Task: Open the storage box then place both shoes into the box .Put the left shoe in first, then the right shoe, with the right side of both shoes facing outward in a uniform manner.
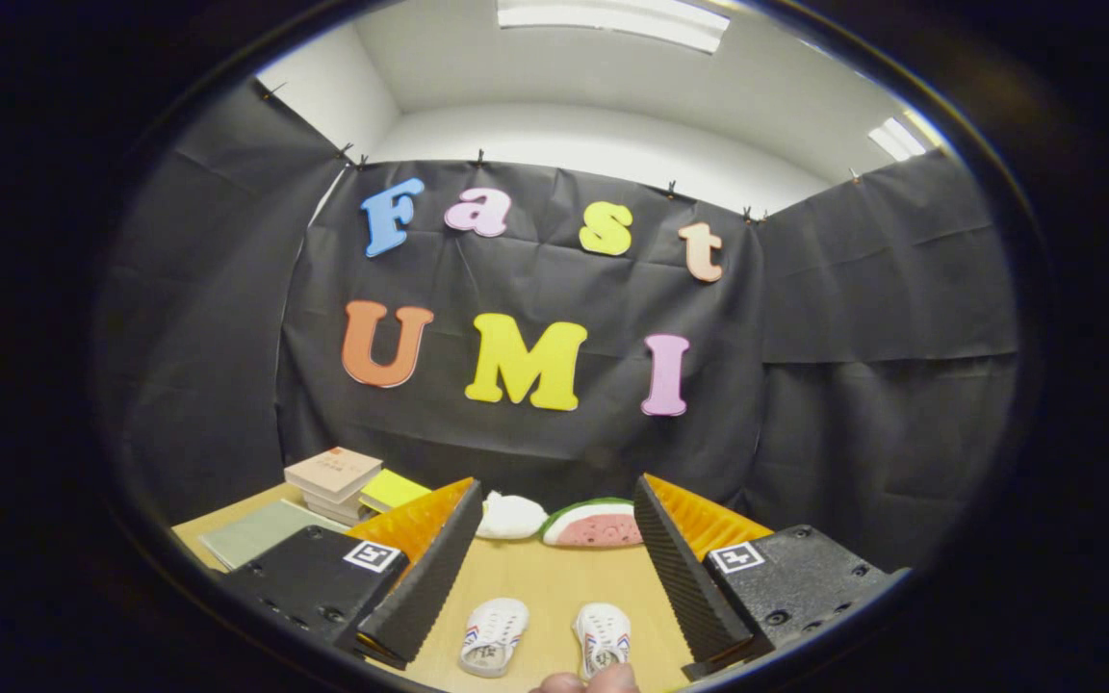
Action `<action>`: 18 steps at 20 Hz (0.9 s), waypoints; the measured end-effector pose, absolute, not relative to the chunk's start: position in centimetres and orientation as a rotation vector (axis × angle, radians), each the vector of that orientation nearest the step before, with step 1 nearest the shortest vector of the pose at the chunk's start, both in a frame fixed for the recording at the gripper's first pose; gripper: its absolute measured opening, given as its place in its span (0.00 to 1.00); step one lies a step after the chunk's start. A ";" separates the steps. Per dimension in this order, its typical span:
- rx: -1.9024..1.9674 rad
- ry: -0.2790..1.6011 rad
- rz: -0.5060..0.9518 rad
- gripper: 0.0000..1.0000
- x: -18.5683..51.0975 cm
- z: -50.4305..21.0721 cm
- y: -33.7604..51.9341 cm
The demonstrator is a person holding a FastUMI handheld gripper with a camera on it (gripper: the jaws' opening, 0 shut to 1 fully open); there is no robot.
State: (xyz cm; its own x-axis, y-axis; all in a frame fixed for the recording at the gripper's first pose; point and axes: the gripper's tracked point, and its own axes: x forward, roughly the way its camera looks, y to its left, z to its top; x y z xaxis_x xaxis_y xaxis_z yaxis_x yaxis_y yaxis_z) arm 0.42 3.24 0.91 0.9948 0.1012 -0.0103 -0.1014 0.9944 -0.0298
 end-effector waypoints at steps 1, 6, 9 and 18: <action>-0.034 0.022 0.120 1.00 0.5 0.7 3.7; -0.062 0.071 0.232 1.00 0.1 -0.7 6.5; -0.044 0.113 0.327 1.00 -0.1 -2.5 8.4; 0.065 0.357 0.783 1.00 -0.2 -10.7 17.1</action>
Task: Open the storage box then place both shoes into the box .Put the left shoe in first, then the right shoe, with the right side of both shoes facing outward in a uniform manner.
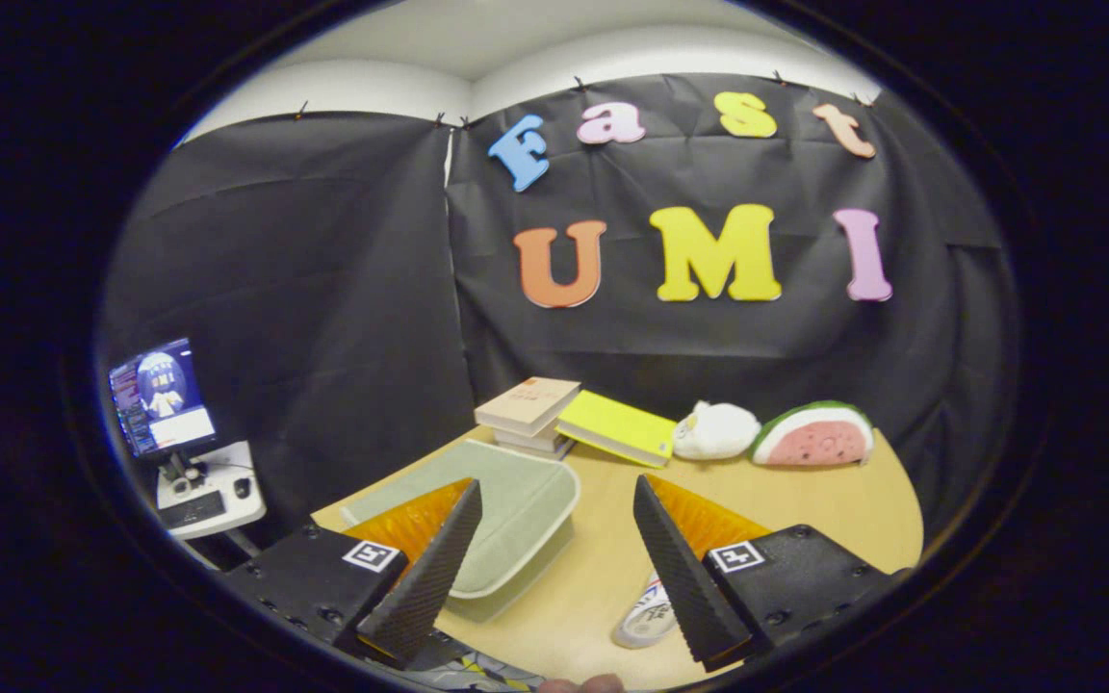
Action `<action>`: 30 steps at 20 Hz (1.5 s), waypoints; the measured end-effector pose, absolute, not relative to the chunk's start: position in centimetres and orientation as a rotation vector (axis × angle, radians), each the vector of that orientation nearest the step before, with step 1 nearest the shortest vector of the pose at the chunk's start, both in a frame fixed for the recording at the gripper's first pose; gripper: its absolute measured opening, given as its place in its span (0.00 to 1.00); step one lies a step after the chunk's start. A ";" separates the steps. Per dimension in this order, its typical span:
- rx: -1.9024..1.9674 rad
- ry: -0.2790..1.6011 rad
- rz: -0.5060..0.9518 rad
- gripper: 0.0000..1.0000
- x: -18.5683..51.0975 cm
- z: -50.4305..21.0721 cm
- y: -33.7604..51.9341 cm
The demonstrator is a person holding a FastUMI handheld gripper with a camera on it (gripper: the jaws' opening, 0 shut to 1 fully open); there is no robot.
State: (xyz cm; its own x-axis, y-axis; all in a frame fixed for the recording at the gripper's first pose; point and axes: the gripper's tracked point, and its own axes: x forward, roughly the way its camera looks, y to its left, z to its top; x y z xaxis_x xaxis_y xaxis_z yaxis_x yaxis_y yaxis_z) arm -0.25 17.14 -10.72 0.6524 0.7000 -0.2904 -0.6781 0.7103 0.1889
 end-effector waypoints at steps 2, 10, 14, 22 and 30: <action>0.121 0.429 0.857 1.00 -0.2 -12.7 18.4; 0.405 0.764 1.049 1.00 0.2 -20.6 23.8; 0.543 0.936 1.134 0.99 0.6 -23.1 25.1; 0.884 1.173 1.209 0.91 1.3 -22.9 25.7; 0.899 1.173 1.238 0.08 1.9 -19.6 24.3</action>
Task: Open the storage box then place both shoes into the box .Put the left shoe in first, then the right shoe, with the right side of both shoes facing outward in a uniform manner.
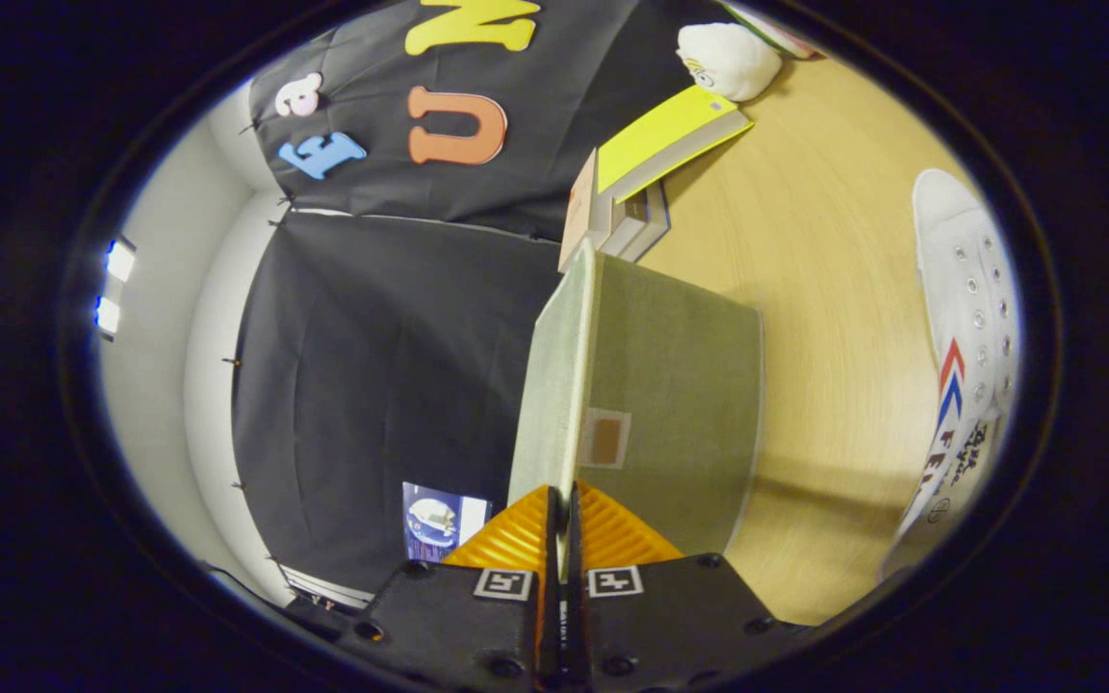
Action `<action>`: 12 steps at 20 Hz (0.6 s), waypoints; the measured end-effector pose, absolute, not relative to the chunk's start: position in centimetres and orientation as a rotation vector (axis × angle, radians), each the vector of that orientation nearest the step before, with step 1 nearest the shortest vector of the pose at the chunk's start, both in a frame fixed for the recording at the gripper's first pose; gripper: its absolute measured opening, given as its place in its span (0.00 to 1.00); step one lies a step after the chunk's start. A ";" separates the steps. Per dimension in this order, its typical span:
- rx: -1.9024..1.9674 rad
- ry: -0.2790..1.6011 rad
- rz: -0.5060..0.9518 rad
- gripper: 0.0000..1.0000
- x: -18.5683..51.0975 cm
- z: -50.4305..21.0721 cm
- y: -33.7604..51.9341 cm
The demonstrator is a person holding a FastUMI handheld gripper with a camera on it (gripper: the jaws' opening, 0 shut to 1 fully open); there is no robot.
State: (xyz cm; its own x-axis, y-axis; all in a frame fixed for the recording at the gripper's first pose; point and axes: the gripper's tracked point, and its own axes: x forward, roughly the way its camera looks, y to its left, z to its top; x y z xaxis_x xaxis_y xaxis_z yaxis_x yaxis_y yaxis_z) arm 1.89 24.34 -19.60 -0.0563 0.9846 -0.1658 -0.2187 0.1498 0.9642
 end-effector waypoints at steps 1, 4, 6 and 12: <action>0.882 1.167 1.256 0.05 1.6 -18.7 24.4; 0.842 1.127 1.301 0.05 1.1 -14.3 25.1; 0.796 1.078 1.329 0.05 0.7 -11.1 26.4; 0.610 0.983 1.372 0.05 -1.7 -3.1 34.6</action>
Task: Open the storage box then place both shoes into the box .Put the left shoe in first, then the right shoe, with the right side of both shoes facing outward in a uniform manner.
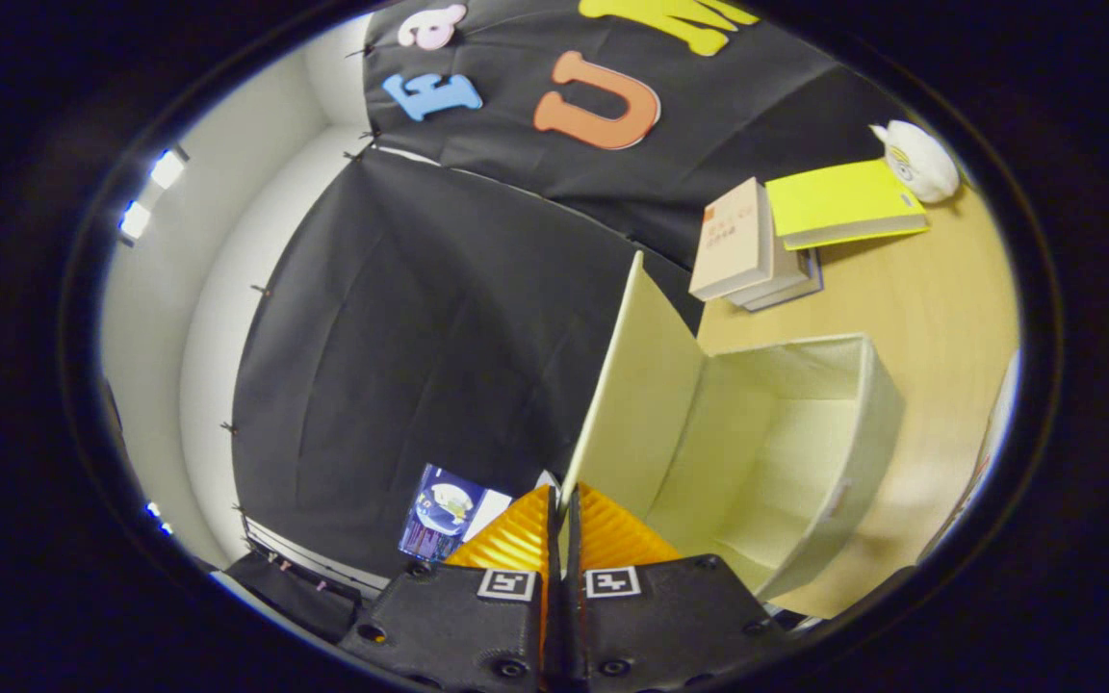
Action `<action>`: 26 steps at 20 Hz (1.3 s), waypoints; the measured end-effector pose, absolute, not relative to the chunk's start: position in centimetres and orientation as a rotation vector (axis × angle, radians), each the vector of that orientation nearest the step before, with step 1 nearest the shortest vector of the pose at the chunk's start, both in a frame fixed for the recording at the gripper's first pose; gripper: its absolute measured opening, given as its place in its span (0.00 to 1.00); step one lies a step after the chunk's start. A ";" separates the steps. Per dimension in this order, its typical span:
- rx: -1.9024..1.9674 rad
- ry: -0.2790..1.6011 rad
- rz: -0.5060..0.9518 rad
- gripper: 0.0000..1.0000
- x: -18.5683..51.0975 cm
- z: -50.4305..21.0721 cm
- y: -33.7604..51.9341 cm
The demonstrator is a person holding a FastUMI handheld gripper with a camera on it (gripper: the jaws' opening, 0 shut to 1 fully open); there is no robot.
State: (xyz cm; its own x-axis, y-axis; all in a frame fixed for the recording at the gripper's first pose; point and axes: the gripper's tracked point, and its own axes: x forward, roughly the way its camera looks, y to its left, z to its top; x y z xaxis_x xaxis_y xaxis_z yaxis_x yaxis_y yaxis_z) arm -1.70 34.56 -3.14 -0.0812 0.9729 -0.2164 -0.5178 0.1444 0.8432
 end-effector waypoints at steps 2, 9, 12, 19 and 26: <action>0.542 0.953 1.361 0.06 -2.3 -1.9 37.4; 0.330 0.889 1.302 0.15 -3.9 -0.5 45.6; 0.271 0.820 1.252 0.44 -3.2 0.0 47.0; 0.200 0.655 1.082 0.93 0.2 0.4 43.9; 0.060 0.352 0.825 0.93 3.8 3.2 33.6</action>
State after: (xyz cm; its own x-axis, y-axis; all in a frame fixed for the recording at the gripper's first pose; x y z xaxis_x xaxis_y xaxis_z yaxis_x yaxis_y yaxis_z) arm 3.83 33.60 3.16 0.6240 0.7282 -0.2833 -0.7086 0.6802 0.1876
